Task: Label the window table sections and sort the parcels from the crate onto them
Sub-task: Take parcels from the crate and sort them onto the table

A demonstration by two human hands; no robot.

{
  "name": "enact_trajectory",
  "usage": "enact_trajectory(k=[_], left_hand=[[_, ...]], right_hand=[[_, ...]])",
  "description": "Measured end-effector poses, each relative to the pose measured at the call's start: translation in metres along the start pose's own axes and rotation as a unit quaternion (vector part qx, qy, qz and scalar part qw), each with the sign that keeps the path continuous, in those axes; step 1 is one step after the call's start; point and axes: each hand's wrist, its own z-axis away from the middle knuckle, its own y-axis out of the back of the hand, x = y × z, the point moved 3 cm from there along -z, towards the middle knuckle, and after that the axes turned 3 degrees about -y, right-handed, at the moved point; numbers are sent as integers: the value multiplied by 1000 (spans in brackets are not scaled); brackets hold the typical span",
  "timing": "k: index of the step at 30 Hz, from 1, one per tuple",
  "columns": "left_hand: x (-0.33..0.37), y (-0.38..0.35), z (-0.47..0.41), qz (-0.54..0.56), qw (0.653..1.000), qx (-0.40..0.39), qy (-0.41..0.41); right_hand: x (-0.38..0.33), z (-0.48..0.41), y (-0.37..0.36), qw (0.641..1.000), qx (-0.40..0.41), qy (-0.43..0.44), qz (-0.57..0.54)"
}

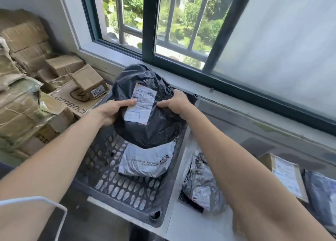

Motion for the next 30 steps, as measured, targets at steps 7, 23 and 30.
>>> enact_trajectory(k=[7,23,30], left_hand=[[44,-64,16,13,995,-68,-74],[17,-284,18,-14,978,-187,-96],[-24,-415,31,-12,967,-245,-66]], right_hand=[[7,37,71,995,74,57,-41],[161,140,233,971,200,51,-121],[270,196,320,949,243,24,-201]])
